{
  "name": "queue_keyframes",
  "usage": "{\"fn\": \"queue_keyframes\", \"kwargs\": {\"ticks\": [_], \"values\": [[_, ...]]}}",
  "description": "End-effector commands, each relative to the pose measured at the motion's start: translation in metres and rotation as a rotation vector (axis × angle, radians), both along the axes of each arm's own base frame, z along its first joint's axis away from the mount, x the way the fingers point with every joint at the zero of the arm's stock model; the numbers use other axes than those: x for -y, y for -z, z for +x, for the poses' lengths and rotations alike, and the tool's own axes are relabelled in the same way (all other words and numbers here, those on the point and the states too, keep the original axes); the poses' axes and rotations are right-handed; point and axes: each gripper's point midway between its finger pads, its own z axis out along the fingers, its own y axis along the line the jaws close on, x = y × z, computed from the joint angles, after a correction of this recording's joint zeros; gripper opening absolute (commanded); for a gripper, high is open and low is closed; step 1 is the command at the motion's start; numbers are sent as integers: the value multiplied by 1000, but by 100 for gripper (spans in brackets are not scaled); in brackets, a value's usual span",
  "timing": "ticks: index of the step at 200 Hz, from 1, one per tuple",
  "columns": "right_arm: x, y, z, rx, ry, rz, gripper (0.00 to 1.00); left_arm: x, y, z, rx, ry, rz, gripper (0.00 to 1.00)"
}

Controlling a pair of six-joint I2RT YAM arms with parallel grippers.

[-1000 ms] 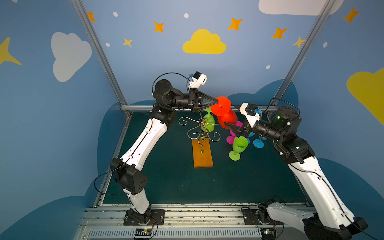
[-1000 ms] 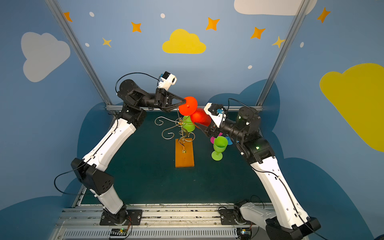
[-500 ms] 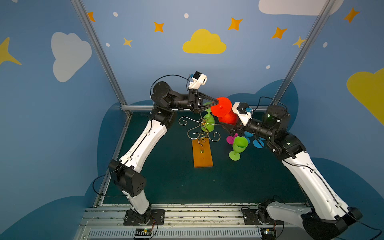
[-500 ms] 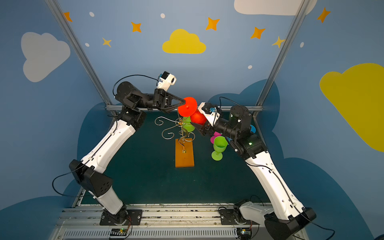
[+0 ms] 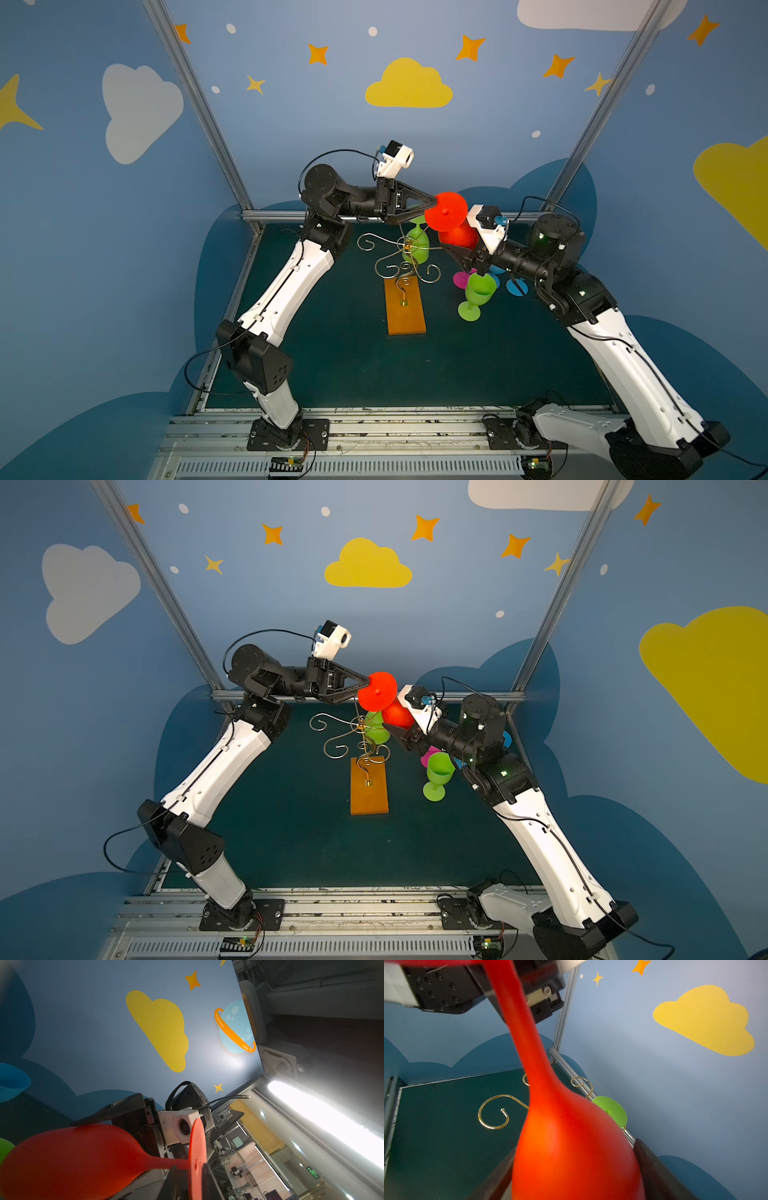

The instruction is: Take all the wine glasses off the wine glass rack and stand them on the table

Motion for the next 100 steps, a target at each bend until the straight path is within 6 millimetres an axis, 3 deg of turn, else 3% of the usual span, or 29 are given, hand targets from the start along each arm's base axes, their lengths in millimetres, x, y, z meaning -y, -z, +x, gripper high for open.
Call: {"fn": "queue_keyframes", "kwargs": {"ticks": [1, 13, 43, 66, 100], "values": [[17, -11, -9, -50, 79, 51, 50, -7, -12, -10, 92, -26, -25, 52], [26, -8, -10, -96, 125, 53, 47, -8, -8, -7, 128, -59, -18, 59], [51, 8, -21, -245, 241, 37, 40, -11, 14, 11, 312, -260, 22, 62], [68, 23, -30, -353, 322, 9, 39, -16, 29, 27, 593, -475, 52, 61], [76, 32, -47, -440, 332, -10, 36, -16, 39, 34, 1011, -661, 58, 59]]}}
